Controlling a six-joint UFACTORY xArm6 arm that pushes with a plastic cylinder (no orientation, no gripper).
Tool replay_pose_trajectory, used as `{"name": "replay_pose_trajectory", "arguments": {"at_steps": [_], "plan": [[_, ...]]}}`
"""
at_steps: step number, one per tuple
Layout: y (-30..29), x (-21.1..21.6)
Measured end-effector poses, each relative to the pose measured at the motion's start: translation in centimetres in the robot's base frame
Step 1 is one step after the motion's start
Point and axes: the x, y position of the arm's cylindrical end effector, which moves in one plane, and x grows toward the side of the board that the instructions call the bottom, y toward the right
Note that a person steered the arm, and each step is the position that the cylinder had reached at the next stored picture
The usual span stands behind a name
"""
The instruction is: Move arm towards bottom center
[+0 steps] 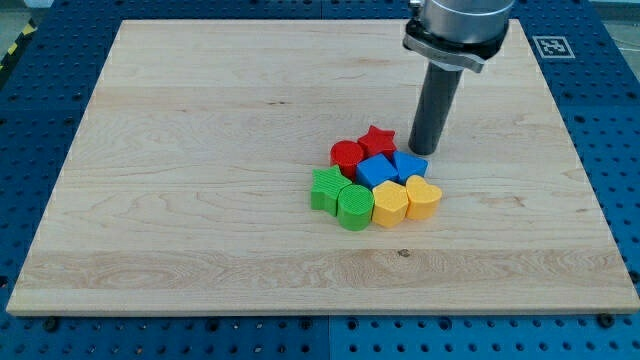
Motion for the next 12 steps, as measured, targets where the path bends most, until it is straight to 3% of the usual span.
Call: {"name": "replay_pose_trajectory", "arguments": {"at_steps": [3,7,12], "plan": [[-2.0,-0.2],[0.5,0.7],[4.8,8.1]]}}
